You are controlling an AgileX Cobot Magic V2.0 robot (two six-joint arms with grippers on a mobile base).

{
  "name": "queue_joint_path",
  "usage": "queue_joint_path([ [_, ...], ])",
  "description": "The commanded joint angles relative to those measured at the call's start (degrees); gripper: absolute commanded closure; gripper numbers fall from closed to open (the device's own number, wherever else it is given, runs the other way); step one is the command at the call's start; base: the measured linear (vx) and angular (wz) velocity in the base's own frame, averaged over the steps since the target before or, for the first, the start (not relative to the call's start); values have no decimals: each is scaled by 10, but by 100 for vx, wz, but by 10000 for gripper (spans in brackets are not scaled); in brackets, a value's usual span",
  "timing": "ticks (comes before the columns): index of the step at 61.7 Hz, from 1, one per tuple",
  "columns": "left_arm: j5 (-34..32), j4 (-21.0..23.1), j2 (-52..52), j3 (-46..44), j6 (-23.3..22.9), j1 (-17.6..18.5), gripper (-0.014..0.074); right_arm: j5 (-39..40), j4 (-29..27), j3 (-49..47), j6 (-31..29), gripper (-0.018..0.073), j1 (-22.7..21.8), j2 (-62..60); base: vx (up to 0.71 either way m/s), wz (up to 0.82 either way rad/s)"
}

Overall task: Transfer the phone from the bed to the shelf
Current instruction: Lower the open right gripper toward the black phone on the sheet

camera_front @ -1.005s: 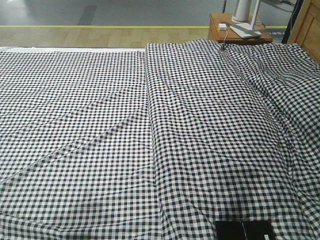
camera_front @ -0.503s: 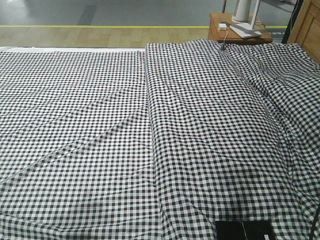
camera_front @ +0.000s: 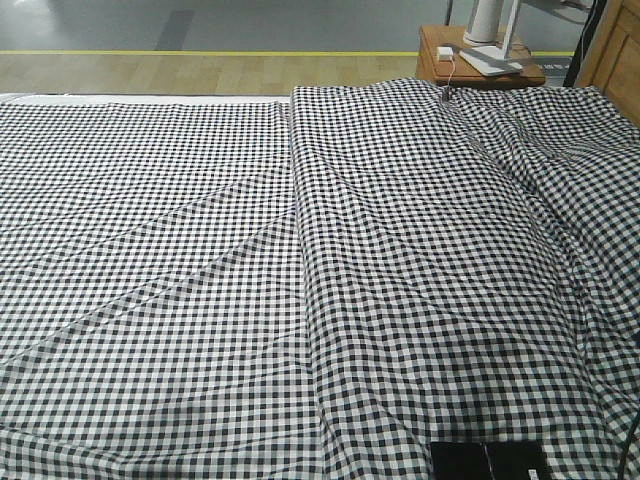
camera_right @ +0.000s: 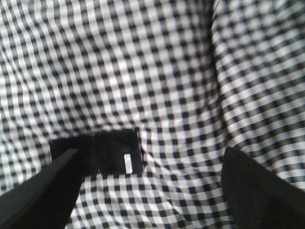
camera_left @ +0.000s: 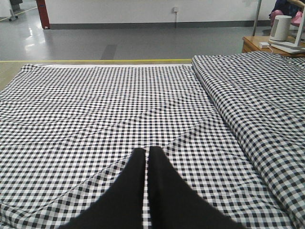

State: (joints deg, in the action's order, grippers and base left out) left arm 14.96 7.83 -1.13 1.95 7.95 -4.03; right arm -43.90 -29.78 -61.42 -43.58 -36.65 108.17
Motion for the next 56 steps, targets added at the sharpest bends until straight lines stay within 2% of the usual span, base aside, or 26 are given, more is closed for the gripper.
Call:
queue_joint_path([
  [1,-41,5,-3,2,-2,3,596,-21,-41,-16,-56,-4,-10,16,0,0],
  [8,-41,5,-3,2,-2,3,596,-39,-57,-16,-101,-4,-11,69,0,0],
  [31,-41,5,-3,2,-2,3,596,-54,-78,-19,-189,13,-11,195,0,0],
  [38,-41,5,-3,2,-2,3,596,-67,-95,-38,-196,28,-11,232,0,0],
  [56,-41,5,-3,2,-2,3,596,-160,-138,-107,-217,34,-11,322,0,0],
])
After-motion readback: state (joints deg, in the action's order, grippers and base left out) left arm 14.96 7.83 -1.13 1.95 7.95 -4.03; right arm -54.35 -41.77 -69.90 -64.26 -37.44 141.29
